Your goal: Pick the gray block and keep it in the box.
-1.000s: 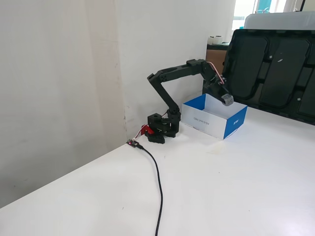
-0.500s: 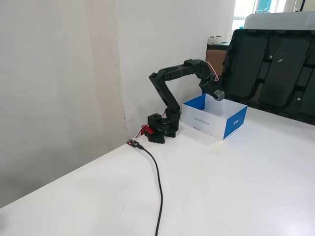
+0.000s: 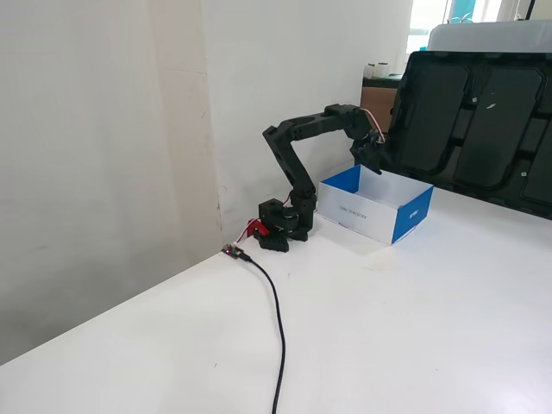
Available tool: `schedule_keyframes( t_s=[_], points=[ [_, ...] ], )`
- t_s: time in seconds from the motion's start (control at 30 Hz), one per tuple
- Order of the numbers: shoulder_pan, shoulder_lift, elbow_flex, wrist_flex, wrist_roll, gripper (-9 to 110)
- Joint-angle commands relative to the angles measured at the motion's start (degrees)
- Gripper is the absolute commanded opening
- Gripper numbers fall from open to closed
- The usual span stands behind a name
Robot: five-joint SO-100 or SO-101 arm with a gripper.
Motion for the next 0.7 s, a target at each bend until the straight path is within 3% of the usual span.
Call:
schedule_keyframes(
  t_s=[0.0, 0.3, 0.67],
  points=[
    [6.9, 4.4, -5.1, 3.1, -1.8, 0],
    [35.9, 14.9, 4.3, 6.0, -9.4, 0],
    [65.3, 30.8, 28.9, -5.4, -9.6, 0]
  ],
)
